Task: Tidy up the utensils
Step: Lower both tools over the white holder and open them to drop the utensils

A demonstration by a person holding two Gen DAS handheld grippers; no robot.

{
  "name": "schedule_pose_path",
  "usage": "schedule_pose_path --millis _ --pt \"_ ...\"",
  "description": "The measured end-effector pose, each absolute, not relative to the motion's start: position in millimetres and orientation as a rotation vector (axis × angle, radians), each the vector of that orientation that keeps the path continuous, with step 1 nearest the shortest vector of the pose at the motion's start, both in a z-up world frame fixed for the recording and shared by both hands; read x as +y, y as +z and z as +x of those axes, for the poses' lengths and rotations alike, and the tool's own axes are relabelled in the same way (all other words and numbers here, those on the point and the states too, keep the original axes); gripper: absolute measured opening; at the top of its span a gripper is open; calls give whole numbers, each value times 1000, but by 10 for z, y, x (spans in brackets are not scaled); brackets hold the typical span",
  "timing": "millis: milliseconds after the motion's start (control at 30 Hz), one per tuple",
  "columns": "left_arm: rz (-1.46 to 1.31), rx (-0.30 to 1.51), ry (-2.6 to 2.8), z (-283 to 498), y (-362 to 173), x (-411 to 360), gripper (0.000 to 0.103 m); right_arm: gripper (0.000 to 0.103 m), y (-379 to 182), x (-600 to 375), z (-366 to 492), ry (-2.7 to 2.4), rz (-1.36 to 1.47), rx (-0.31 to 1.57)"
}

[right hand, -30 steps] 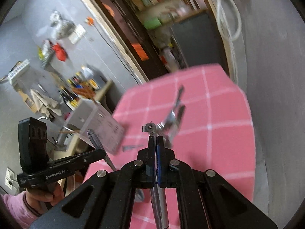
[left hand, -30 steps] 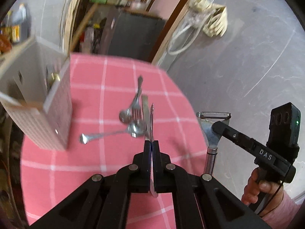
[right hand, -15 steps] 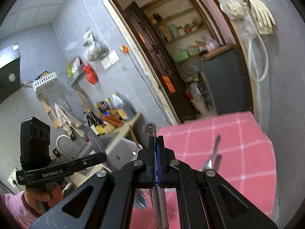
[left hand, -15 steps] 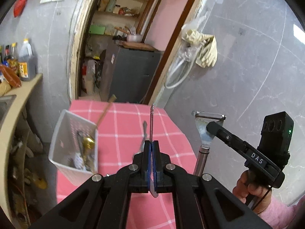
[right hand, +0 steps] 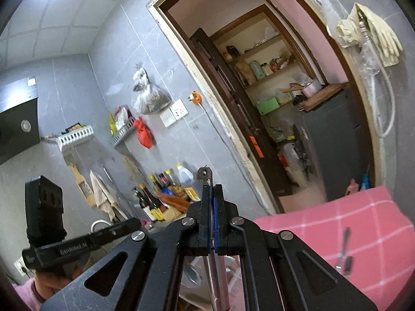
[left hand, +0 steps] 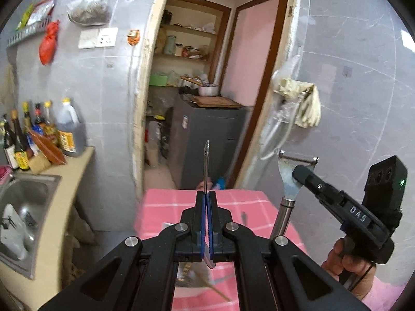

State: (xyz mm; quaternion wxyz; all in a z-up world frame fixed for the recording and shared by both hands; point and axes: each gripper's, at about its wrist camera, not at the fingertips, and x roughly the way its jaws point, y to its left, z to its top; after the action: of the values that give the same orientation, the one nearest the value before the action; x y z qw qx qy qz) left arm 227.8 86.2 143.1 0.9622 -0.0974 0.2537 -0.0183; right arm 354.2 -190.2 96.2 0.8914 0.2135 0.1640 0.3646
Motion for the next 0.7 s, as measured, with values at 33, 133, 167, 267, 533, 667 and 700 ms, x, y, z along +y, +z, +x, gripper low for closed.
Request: schedule_pose_path --millis 33,133,167,267,533,667,700 --pt "-186 511 -23 2306 1399 922 2 2 937 -1830 3562 767 453 333" --pt "-164 507 -3 2369 1303 1018 2 2 816 -1609 3622 784 454 317" --pt "-152 510 3 2407 1242 1037 2 2 762 -1537 3655 787 452 318" --pt "-128 523 -3 2501 1056 1075 2 2 603 -1366 3756 790 454 346" --pt "-115 540 -23 2526 672 1095 2 2 181 -1096 3908 784 402 429" --pt "-114 553 -38 2511 556 1075 2 2 94 -1055 3909 795 358 442" --pt "-113 556 -41 2506 538 1068 2 2 83 -1059 3898 800 350 442"
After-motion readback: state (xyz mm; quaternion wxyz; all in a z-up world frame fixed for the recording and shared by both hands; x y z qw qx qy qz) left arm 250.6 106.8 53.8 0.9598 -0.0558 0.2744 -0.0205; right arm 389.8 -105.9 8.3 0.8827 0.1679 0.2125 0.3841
